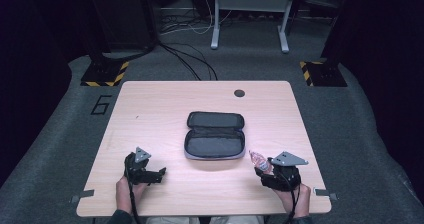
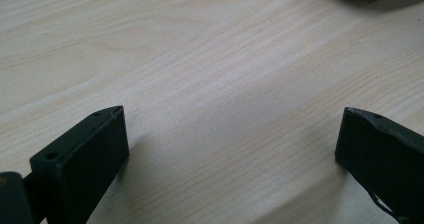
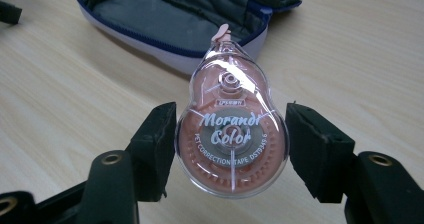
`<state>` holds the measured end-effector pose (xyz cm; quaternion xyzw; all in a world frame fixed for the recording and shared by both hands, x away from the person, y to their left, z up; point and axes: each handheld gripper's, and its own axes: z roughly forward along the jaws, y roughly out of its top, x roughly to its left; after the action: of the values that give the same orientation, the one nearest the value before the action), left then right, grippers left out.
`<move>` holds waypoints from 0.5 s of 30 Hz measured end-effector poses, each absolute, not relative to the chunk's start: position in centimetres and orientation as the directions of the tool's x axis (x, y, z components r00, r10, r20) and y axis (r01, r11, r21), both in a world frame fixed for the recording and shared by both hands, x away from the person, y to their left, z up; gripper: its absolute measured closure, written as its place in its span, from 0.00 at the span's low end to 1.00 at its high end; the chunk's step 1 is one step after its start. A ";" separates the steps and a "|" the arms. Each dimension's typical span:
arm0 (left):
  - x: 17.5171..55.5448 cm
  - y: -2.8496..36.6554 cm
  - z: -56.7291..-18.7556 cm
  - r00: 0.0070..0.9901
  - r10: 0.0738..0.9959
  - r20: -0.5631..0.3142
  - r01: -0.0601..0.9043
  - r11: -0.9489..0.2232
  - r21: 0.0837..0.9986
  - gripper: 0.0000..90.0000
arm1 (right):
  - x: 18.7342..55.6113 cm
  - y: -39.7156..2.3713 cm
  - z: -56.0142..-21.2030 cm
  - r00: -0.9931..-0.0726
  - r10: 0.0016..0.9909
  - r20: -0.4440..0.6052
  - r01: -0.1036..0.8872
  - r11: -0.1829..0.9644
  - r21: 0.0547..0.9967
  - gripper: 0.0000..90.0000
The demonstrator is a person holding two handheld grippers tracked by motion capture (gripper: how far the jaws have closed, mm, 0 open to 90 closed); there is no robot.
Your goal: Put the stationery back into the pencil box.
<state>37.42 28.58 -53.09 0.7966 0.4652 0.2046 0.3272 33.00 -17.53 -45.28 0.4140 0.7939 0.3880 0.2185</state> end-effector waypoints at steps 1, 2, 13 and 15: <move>37.4 28.6 -53.1 0.484 0.875 0.022 0.607 -0.353 0.712 0.00 | 33.1 -17.5 -45.0 -0.567 0.823 -0.030 0.487 0.364 0.794 0.43; 37.4 28.6 -53.1 0.484 0.875 0.022 0.607 -0.354 0.712 0.00 | 33.3 -17.3 -44.8 -0.564 0.825 -0.036 0.485 0.366 0.794 0.43; 37.4 28.6 -53.1 0.484 0.875 0.022 0.607 -0.354 0.712 0.00 | 35.3 -15.8 -43.1 -0.595 0.802 -0.056 0.456 0.394 0.798 0.43; 37.4 28.6 -53.1 0.484 0.875 0.022 0.607 -0.353 0.712 0.00 | 35.9 -15.2 -42.9 -0.600 0.798 -0.051 0.455 0.393 0.799 0.43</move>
<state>37.42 28.59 -53.09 0.7968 0.4650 0.2046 0.3272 35.86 -15.22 -42.95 0.3892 0.8051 0.3897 0.2203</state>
